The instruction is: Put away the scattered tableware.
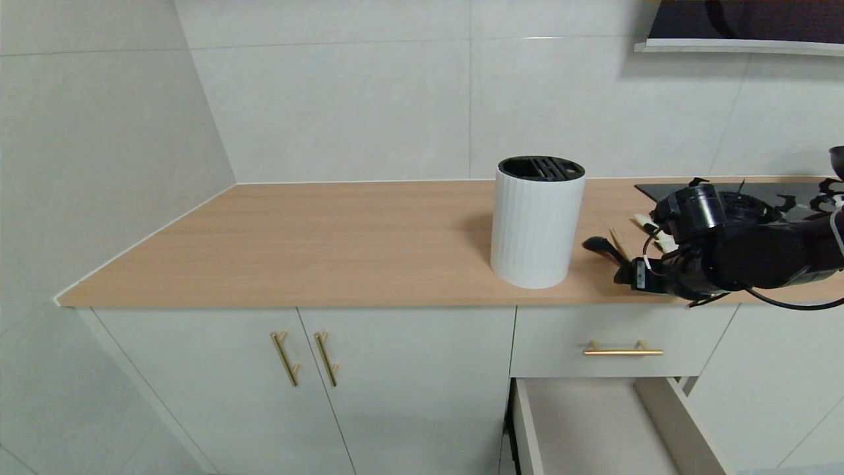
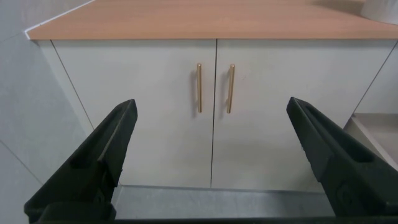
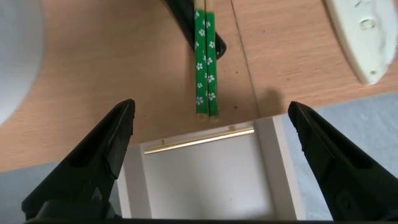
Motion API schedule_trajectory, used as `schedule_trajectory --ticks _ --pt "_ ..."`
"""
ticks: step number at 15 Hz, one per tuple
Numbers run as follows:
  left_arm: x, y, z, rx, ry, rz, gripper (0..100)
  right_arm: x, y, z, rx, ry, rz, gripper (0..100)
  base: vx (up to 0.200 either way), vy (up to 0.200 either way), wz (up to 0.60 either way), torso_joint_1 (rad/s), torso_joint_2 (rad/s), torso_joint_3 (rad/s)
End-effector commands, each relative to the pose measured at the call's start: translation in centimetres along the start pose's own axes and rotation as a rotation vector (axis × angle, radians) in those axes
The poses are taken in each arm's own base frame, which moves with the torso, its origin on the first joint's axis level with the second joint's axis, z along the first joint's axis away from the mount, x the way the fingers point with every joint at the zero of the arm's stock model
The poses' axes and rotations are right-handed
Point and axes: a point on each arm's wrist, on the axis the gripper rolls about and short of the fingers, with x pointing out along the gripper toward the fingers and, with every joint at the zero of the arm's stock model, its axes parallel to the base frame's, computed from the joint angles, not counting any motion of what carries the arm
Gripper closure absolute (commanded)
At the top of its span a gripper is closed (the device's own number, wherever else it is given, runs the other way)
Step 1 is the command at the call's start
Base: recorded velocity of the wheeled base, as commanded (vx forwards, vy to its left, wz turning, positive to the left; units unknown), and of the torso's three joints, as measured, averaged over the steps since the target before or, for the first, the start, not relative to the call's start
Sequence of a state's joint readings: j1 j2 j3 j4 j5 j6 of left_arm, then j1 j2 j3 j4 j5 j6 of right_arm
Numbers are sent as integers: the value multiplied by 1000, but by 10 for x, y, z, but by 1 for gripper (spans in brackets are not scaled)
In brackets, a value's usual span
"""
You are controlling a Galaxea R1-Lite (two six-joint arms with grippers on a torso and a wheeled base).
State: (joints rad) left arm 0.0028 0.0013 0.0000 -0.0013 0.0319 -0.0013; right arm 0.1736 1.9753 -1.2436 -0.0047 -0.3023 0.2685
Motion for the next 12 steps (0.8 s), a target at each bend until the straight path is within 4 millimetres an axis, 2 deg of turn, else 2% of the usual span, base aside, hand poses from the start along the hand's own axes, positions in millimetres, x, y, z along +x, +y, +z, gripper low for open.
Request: schedule_trajectory --ticks 1,7,8,12 --pt "0 0 0 0 0 1 0 3 1 -1 -1 4 -1 0 0 0 0 0 0 0" --pt "0 0 0 0 0 1 0 4 0 0 4 -5 2 0 0 0 0 0 0 0" --pt "0 0 0 0 0 1 0 3 0 0 7 -7 5 100 0 0 0 0 0 0" --pt "0 0 0 0 0 1 0 1 0 1 6 -10 8 100 0 0 0 0 0 0"
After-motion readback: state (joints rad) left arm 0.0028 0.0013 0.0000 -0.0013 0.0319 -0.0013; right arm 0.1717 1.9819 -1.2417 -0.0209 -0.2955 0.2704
